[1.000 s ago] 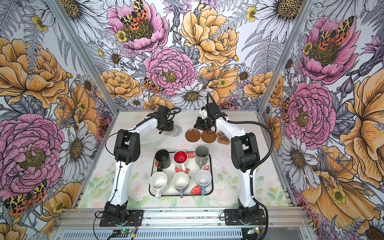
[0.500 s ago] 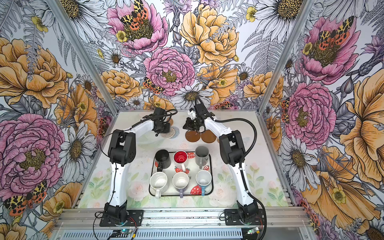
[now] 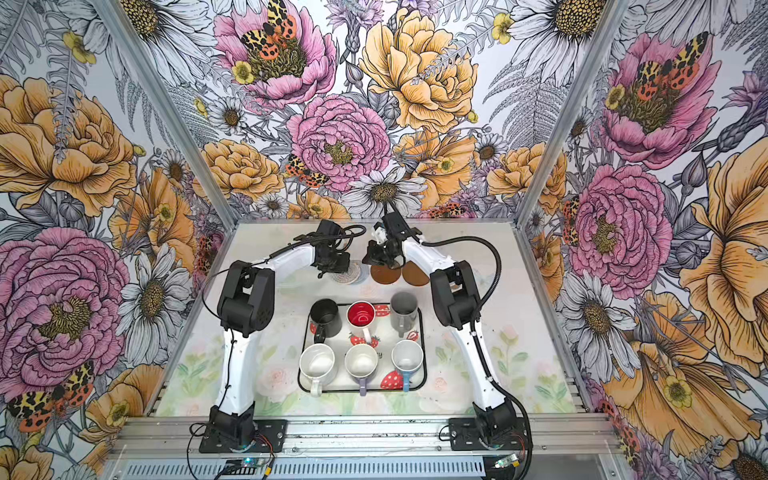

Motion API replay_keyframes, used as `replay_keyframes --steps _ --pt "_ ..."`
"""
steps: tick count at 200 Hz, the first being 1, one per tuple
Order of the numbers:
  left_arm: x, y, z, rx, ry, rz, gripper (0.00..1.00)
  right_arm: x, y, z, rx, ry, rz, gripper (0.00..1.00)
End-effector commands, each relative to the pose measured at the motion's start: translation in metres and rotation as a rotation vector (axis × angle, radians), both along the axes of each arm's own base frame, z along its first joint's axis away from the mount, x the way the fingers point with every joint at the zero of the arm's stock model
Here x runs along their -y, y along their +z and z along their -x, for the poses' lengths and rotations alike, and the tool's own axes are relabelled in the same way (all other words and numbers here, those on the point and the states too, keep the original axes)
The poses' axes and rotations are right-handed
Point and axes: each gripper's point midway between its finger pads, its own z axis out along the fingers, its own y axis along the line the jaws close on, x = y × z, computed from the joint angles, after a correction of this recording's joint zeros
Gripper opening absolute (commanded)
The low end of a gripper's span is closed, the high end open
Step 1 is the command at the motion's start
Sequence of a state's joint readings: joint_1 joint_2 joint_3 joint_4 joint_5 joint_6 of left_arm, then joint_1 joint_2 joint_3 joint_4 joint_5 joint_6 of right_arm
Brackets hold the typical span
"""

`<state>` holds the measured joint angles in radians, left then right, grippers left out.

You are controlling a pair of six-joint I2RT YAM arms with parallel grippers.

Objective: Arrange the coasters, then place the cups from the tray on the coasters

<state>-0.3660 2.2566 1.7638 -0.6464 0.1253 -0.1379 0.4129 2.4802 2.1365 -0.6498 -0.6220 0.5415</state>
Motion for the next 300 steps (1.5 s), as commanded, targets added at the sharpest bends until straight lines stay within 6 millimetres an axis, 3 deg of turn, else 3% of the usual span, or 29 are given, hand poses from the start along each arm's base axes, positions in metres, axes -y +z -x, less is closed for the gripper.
replay_keyframes --steps 1,29,84,122,169,189,216,300 --pt "0.007 -0.011 0.029 -0.099 -0.041 0.02 0.16 -0.004 -0.005 -0.003 0.002 0.001 0.015 0.01" --pt "0.009 0.003 0.026 -0.067 -0.035 0.042 0.16 -0.004 -0.014 -0.003 -0.01 -0.006 0.036 0.0" --pt "0.015 0.052 0.008 0.053 -0.016 0.095 0.19 -0.002 -0.025 -0.006 -0.013 -0.023 0.069 0.0" --pt "0.007 0.071 0.007 0.091 0.007 0.107 0.2 -0.001 -0.031 -0.006 -0.023 -0.026 0.08 0.0" --pt "-0.025 0.052 0.025 0.03 0.083 0.07 0.13 -0.002 -0.036 -0.005 -0.03 -0.024 0.086 0.0" --pt "-0.039 0.039 0.029 -0.004 0.117 0.06 0.05 -0.002 -0.038 -0.004 -0.031 -0.024 0.09 0.0" --pt "-0.039 0.027 0.029 -0.029 0.121 0.06 0.0 -0.004 -0.039 -0.003 -0.035 -0.02 0.089 0.0" --pt "-0.03 -0.001 0.02 -0.069 0.129 0.116 0.0 -0.003 -0.046 0.0 -0.051 -0.017 0.103 0.0"
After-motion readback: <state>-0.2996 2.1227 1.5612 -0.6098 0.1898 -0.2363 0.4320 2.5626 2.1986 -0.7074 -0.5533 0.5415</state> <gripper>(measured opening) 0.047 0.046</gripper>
